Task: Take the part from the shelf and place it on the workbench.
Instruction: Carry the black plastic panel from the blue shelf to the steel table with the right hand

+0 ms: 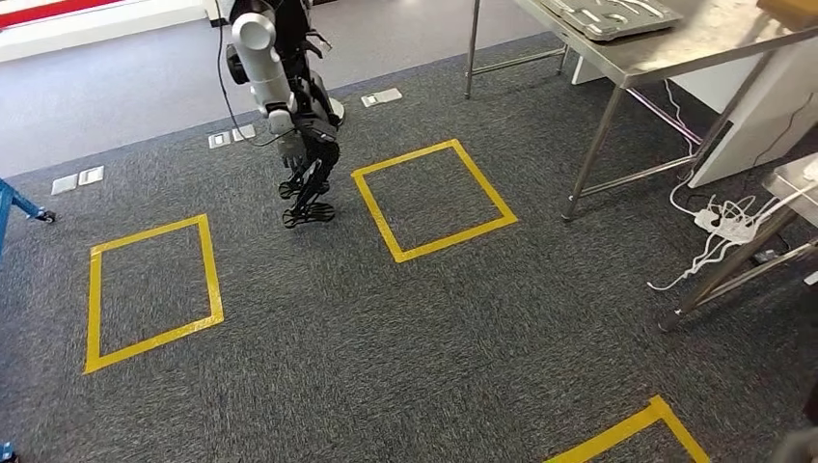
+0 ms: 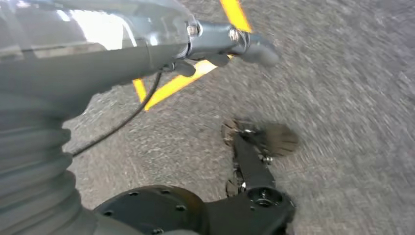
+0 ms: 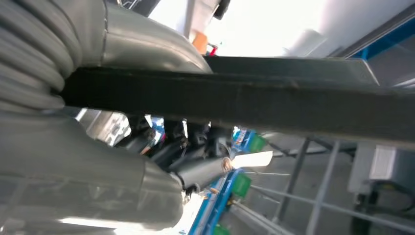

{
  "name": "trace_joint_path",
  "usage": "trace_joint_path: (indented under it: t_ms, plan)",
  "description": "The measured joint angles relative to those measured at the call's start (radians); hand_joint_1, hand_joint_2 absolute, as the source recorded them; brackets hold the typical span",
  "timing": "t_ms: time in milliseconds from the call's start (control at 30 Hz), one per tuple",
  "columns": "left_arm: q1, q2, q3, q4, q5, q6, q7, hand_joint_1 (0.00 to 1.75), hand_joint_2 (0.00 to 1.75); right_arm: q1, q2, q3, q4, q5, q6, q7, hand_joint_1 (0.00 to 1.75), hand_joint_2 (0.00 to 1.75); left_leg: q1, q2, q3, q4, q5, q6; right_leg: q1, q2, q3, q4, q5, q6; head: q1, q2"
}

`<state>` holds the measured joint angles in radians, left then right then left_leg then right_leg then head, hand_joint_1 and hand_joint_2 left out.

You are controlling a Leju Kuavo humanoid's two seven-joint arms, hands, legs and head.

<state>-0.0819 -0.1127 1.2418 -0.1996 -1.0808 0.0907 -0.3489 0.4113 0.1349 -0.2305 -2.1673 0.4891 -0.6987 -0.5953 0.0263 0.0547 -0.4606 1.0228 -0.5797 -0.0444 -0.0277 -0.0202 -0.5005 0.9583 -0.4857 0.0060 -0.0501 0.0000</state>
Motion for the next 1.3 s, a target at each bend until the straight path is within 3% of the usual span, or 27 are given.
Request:
trace_joint_path:
  t_ms: [67, 100, 133, 167, 200, 267, 333, 400, 433, 500, 567, 600, 633, 667, 700, 767, 800, 833, 867, 933, 1000, 1067, 1133, 1167, 1200, 1233, 1300]
  plan:
    - [0.0, 0.0, 0.0, 0.0, -0.001, -0.001, -0.004, 0.0, 1.75, -0.011, 0.0, 0.002, 0.001, -0.005, 0.0, -0.001, 1.75, 1.75, -0.005, -0.04, -0.082, 0.159, -0.067, 0.001, 0.003, 0.022, -0.001, 0.0, 0.0, -0.007, -0.01, 0.0]
    - [0.001, 0.0, 0.001, 0.0, -0.004, -0.001, -0.004, 0.0, 1.75, -0.014, 0.0, 0.002, 0.002, -0.007, 0.0, -0.001, 1.75, 1.75, -0.008, -0.046, -0.119, 0.219, -0.081, 0.004, 0.006, 0.034, -0.001, 0.0, 0.0, -0.009, -0.014, 0.0]
    - [0.003, 0.0, 0.001, 0.001, -0.008, -0.002, -0.002, 0.0, 1.75, -0.016, 0.0, 0.002, 0.002, -0.011, 0.0, 0.0, 1.75, 1.75, -0.013, -0.049, -0.14, 0.244, -0.074, 0.009, 0.008, 0.047, 0.0, 0.0, -0.001, -0.01, -0.018, 0.0]
    - [0.003, 0.0, 0.0, 0.001, -0.012, -0.002, -0.001, 0.0, 1.75, -0.016, 0.0, 0.002, 0.003, -0.017, 0.0, -0.001, 1.75, 1.75, -0.018, -0.052, -0.143, 0.228, -0.05, 0.016, 0.011, 0.059, 0.002, 0.0, -0.001, -0.011, -0.02, 0.0]
    - [0.004, 0.0, 0.0, 0.001, -0.016, -0.002, 0.0, 0.0, 1.75, -0.016, 0.0, 0.001, 0.004, -0.024, 0.0, -0.003, 1.75, 1.75, -0.025, -0.061, -0.126, 0.169, -0.01, 0.026, 0.013, 0.072, 0.003, 0.0, -0.001, -0.011, -0.022, 0.0]
    - [0.004, 0.003, 0.0, 0.0, -0.02, -0.003, 0.001, 0.0, 1.75, -0.016, 0.0, -0.001, 0.004, -0.033, 0.0, -0.013, 1.75, 1.75, -0.041, -0.113, -0.068, 0.016, 0.065, 0.048, 0.012, 0.095, 0.005, 0.0, -0.002, -0.011, -0.023, 0.0]
    - [0.006, 0.008, -0.001, 0.0, -0.023, -0.001, 0.007, 0.0, 1.75, -0.014, 0.001, -0.002, 0.004, -0.037, 0.0, -0.02, 1.75, 1.75, -0.053, -0.153, -0.033, -0.068, 0.096, 0.062, 0.012, 0.119, 0.005, 0.0, -0.003, -0.008, -0.024, 0.0]
    - [0.005, 0.009, -0.001, 0.0, -0.023, 0.002, 0.011, 0.0, 1.75, -0.012, 0.003, -0.004, 0.004, -0.049, 0.0, -0.021, 1.75, 1.75, -0.055, -0.138, -0.026, -0.079, 0.103, 0.066, 0.014, 0.145, 0.002, -0.002, -0.003, 0.001, -0.023, 0.0]
    - [0.003, 0.009, -0.001, 0.0, -0.022, 0.003, 0.01, 0.0, 1.75, -0.011, 0.004, -0.005, 0.004, -0.056, 0.0, -0.023, 1.75, 1.75, -0.052, -0.124, -0.022, -0.085, 0.108, 0.066, 0.015, 0.141, 0.0, 0.002, -0.006, 0.003, -0.023, 0.0]
    - [0.0, 0.01, -0.001, 0.0, -0.017, 0.003, 0.001, 0.0, 1.75, -0.012, 0.005, -0.005, 0.004, -0.063, 0.0, -0.027, 1.75, 1.75, -0.044, -0.095, -0.018, -0.098, 0.117, 0.069, 0.019, 0.098, -0.029, 0.057, -0.043, 0.006, -0.013, 0.0]
    - [0.002, 0.011, 0.0, 0.0, -0.01, 0.003, -0.009, 0.0, 1.75, -0.015, 0.006, -0.004, 0.008, -0.059, 0.0, -0.031, 1.75, 1.75, -0.041, -0.065, -0.018, -0.101, 0.116, 0.072, 0.018, 0.051, -0.097, 0.188, -0.111, 0.009, 0.0, 0.0]
    - [0.003, 0.011, 0.0, 0.0, -0.006, 0.003, -0.014, 0.0, 1.75, -0.015, 0.006, -0.003, 0.01, -0.056, 0.0, -0.031, 1.75, 1.75, -0.041, -0.049, -0.018, -0.101, 0.115, 0.071, 0.015, 0.042, -0.131, 0.252, -0.135, 0.013, 0.005, 0.0]
    - [0.004, 0.011, 0.001, 0.0, -0.003, 0.002, -0.018, 0.0, 1.75, -0.016, 0.007, -0.002, 0.013, -0.056, 0.0, -0.031, 1.75, 1.75, -0.039, -0.034, -0.018, -0.1, 0.112, 0.07, 0.013, 0.038, -0.152, 0.288, -0.14, 0.017, 0.007, 0.0]
    - [0.004, 0.011, 0.002, 0.0, 0.0, 0.001, -0.023, 0.0, 1.75, -0.016, 0.007, -0.002, 0.016, -0.058, 0.0, -0.031, 1.75, 1.75, -0.036, -0.02, -0.017, -0.1, 0.109, 0.067, 0.01, 0.034, -0.152, 0.283, -0.125, 0.022, 0.008, 0.0]
    - [0.003, 0.011, 0.002, 0.0, 0.003, 0.0, -0.028, 0.0, 1.75, -0.016, 0.007, -0.002, 0.018, -0.062, 0.0, -0.032, 1.75, 1.75, -0.032, -0.007, -0.015, -0.097, 0.106, 0.062, 0.006, 0.027, -0.131, 0.237, -0.093, 0.028, 0.008, 0.0]
    - [0.002, 0.014, 0.003, -0.001, 0.005, 0.0, -0.038, 0.0, 1.75, -0.02, 0.006, -0.002, 0.021, -0.069, 0.0, -0.033, 1.75, 1.75, -0.028, 0.014, -0.01, -0.087, 0.093, 0.047, -0.003, -0.014, -0.059, 0.095, -0.027, 0.042, 0.013, 0.0]
    - [0.002, 0.016, 0.003, -0.002, 0.005, -0.001, -0.041, 0.0, 1.75, -0.022, 0.006, -0.001, 0.023, -0.068, 0.0, -0.032, 1.75, 1.75, -0.029, 0.023, -0.008, -0.082, 0.084, 0.04, -0.006, -0.031, -0.034, 0.045, -0.009, 0.043, 0.016, 0.0]
    - [0.001, 0.019, 0.003, -0.003, 0.005, 0.0, -0.042, 0.0, 1.75, -0.025, 0.006, -0.001, 0.025, -0.066, 0.0, -0.031, 1.75, 1.75, -0.031, 0.03, -0.005, -0.078, 0.077, 0.034, -0.008, -0.043, -0.022, 0.02, -0.002, 0.04, 0.017, 0.0]
    - [0.001, 0.021, 0.003, -0.003, 0.005, 0.001, -0.042, 0.0, 1.75, -0.027, 0.006, 0.0, 0.027, -0.063, 0.0, -0.029, 1.75, 1.75, -0.032, 0.037, -0.002, -0.077, 0.071, 0.031, -0.007, -0.04, -0.022, 0.018, -0.004, 0.034, 0.015, 0.0]
    - [-0.001, 0.021, 0.004, -0.004, 0.005, 0.003, -0.037, 0.0, 1.75, -0.027, 0.005, 0.0, 0.03, -0.057, 0.001, -0.024, 1.75, 1.75, -0.029, 0.042, 0.004, -0.075, 0.063, 0.028, -0.005, -0.018, -0.025, 0.022, -0.007, 0.02, 0.006, 0.0]
    - [-0.003, 0.019, 0.004, -0.004, 0.006, 0.004, -0.026, 0.0, 1.75, -0.029, 0.005, 0.0, 0.031, -0.051, 0.0, -0.02, 1.75, 1.75, -0.023, 0.009, -0.014, -0.026, 0.028, 0.023, -0.006, 0.001, -0.025, 0.023, -0.007, 0.011, 0.002, 0.0]
    - [-0.002, 0.016, 0.004, -0.003, 0.005, 0.004, -0.009, 0.0, 1.75, -0.033, 0.005, 0.001, 0.032, -0.047, 0.0, -0.017, 1.75, 1.75, -0.021, -0.032, -0.083, 0.111, -0.035, 0.019, -0.006, 0.02, -0.023, 0.022, -0.011, 0.003, -0.006, 0.0]
    - [0.003, 0.014, 0.004, -0.003, 0.003, 0.004, 0.005, 0.0, 1.75, -0.034, 0.005, 0.001, 0.031, -0.043, 0.001, -0.017, 1.75, 1.75, -0.023, -0.044, -0.161, 0.244, -0.065, 0.022, -0.002, 0.043, -0.018, 0.022, -0.018, -0.003, -0.012, 0.0]
    - [0.006, 0.012, 0.004, -0.003, 0.002, 0.005, 0.008, 0.0, 1.75, -0.034, 0.005, 0.001, 0.031, -0.042, 0.001, -0.016, 1.75, 1.75, -0.027, -0.047, -0.179, 0.259, -0.05, 0.027, 0.001, 0.055, -0.014, 0.022, -0.02, -0.004, -0.014, 0.0]
    - [0.008, 0.01, 0.004, -0.002, 0.001, 0.005, 0.01, 0.0, 1.75, -0.033, 0.005, 0.001, 0.031, -0.041, 0.001, -0.016, 1.75, 1.75, -0.032, -0.052, -0.178, 0.232, -0.018, 0.036, 0.004, 0.068, -0.008, 0.021, -0.023, -0.006, -0.016, 0.0]
    - [0.008, 0.008, 0.004, -0.002, 0.0, 0.006, 0.011, 0.0, 1.75, -0.033, 0.005, 0.001, 0.031, -0.041, 0.001, -0.016, 1.75, 1.75, -0.04, -0.066, -0.159, 0.166, 0.027, 0.051, 0.007, 0.08, -0.002, 0.019, -0.024, -0.006, -0.019, 0.0]
    - [0.01, 0.008, 0.004, -0.002, 0.001, 0.006, 0.007, 0.0, 1.75, -0.035, 0.005, 0.001, 0.032, -0.04, 0.001, -0.015, 1.75, 1.75, -0.063, -0.13, -0.108, 0.015, 0.106, 0.093, 0.006, 0.107, 0.006, 0.012, -0.027, -0.005, -0.019, 0.0]
